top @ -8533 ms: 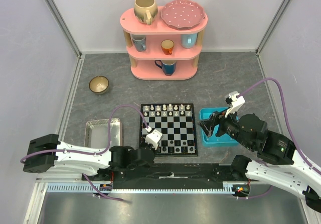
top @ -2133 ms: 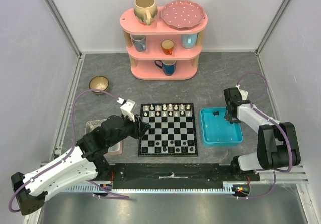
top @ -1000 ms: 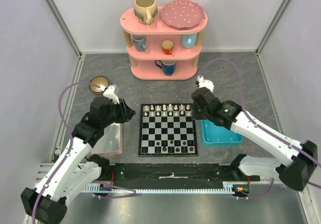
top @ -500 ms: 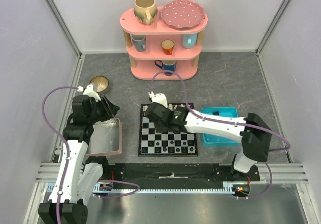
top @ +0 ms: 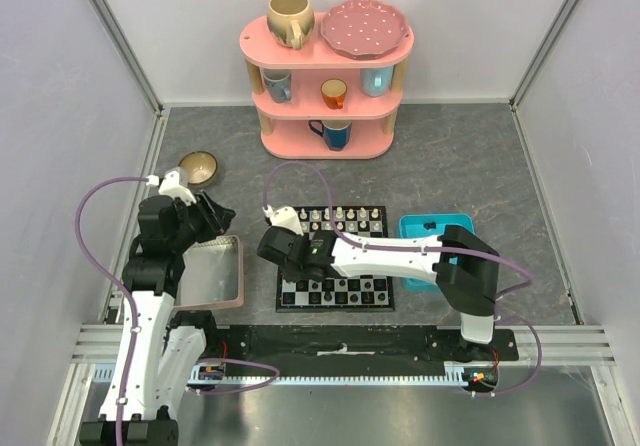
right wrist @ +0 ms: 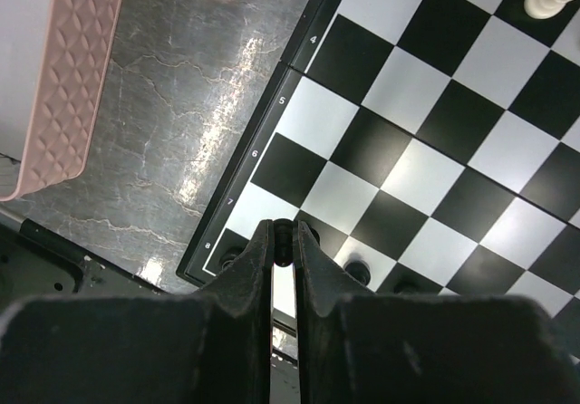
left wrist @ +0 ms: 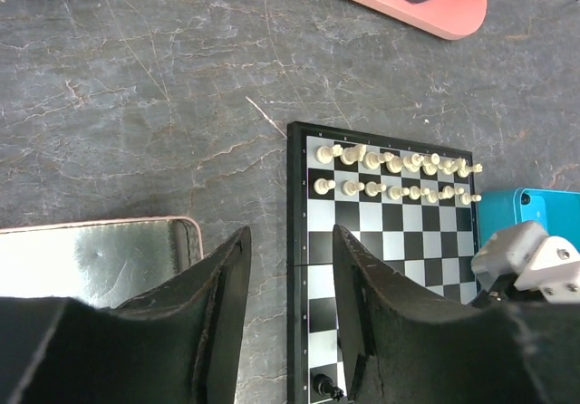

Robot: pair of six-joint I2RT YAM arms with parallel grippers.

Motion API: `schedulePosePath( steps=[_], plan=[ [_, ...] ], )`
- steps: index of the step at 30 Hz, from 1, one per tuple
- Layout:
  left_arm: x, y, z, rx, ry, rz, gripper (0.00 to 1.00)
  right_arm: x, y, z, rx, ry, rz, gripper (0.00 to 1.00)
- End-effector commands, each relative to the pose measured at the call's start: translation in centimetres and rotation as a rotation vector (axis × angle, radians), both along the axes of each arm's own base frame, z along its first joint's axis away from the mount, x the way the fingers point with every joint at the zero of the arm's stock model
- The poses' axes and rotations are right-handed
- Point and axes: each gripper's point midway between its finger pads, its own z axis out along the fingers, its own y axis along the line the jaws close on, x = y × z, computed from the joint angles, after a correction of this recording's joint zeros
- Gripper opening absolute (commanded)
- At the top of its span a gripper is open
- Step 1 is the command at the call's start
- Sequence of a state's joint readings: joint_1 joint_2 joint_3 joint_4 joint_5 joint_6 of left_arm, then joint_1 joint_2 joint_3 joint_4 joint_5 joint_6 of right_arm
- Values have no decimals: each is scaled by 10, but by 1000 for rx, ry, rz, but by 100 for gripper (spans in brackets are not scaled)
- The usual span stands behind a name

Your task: Set up the chess pieces on the board

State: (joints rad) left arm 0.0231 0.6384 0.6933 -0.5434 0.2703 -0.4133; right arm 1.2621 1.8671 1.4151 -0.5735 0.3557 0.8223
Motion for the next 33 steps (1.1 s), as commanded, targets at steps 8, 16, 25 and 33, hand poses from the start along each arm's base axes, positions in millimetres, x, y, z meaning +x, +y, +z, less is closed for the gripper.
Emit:
schedulePosePath(
  steps=[8, 16, 25, 33],
  plan=[
    [6, 2, 6, 17, -51, -5, 52, -4, 25, -11, 22, 10, -2, 0],
    [6, 1, 6, 17, -53, -10, 52, -8, 30, -22, 9, 28, 12, 0],
    [6, 0, 5, 14, -52, -14, 53, -11, 31, -26, -3, 35, 23, 0],
    [6, 0, 6, 13, -58, -18, 53, -14, 27, -28, -38, 27, 27, 0]
  ],
)
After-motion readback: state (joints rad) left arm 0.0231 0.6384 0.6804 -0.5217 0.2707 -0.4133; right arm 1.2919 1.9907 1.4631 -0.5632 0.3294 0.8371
